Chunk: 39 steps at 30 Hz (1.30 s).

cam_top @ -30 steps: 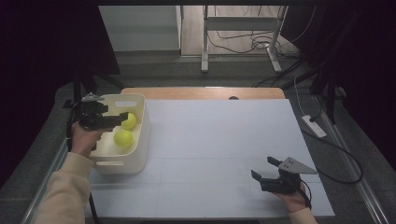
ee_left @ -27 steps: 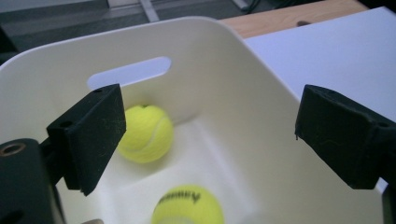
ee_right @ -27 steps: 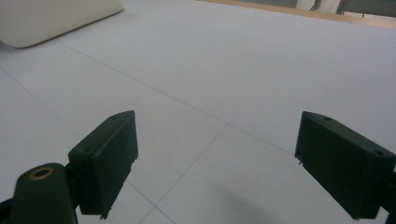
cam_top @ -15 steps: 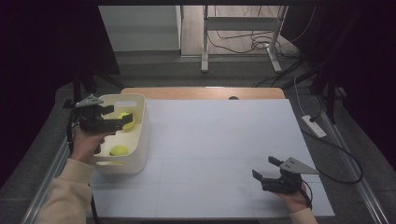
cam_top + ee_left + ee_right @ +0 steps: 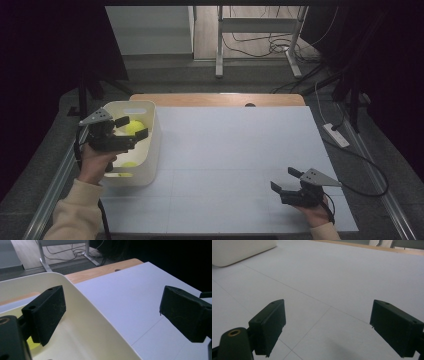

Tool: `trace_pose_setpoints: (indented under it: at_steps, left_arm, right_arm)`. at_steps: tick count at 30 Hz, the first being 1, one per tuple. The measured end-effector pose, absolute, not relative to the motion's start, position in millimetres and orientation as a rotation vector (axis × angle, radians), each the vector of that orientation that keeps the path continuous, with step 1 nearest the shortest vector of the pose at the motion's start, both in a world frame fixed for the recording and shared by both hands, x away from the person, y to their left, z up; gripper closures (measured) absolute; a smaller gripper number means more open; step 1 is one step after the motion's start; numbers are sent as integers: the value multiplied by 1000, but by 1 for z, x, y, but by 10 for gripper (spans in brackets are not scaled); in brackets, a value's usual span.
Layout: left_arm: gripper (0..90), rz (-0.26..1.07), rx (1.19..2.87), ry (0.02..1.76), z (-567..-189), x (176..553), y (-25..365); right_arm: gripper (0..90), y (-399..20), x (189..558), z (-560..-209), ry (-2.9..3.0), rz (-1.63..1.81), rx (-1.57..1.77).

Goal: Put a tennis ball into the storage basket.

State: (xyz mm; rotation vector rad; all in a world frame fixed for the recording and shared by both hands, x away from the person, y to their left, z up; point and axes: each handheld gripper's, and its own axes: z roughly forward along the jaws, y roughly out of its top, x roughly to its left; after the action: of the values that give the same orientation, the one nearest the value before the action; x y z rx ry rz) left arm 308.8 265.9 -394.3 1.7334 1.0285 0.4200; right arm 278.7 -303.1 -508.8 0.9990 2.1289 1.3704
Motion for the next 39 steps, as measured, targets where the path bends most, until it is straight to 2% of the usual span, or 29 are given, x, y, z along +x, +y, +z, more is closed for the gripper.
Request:
trace_pose_setpoints:
  at_steps: [17,39]
  left_arm:
    - [86,400,1733,869,-403,274,237]
    - [98,335,1747,741,-420,252,210]
  right_arm:
    - [136,-301,278,-508,2135,1370,994]
    - [136,-300,277,-508,2136,1368,989]
